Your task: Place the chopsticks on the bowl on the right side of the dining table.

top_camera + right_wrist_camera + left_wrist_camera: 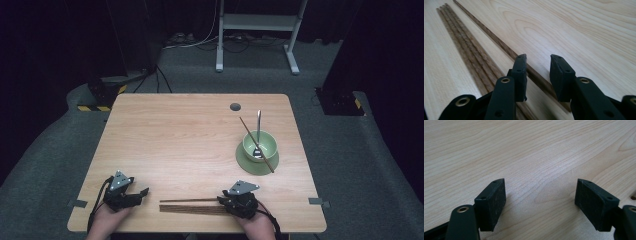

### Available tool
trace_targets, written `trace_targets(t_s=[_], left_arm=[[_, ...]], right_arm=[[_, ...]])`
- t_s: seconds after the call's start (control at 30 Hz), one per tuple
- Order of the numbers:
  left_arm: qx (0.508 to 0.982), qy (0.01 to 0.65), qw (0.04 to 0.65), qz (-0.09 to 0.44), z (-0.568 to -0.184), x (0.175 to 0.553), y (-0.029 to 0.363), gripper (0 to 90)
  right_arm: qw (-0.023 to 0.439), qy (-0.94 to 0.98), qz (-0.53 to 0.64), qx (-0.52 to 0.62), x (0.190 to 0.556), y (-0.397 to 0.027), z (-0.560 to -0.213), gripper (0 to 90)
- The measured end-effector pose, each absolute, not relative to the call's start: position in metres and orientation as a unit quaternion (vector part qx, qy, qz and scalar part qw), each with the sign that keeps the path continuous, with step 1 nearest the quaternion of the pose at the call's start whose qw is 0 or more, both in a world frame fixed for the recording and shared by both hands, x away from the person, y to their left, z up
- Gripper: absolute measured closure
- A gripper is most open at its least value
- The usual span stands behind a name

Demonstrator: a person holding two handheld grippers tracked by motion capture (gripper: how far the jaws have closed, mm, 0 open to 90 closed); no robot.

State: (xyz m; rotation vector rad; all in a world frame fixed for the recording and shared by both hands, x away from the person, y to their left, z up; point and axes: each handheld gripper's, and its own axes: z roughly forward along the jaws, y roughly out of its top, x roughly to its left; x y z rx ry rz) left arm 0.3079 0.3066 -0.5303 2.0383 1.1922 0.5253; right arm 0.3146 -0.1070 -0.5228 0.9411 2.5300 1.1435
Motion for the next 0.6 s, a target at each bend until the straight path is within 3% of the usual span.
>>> trace_targets(t_s=[0.6], left_arm=[[0.788, 0.461, 0.352, 0.205, -0.530, 0.308, 0.306, 24.9]], right_arm=[[0.123, 0.845, 0.389, 0.347, 0.326, -0.130, -0.525, 63.7]])
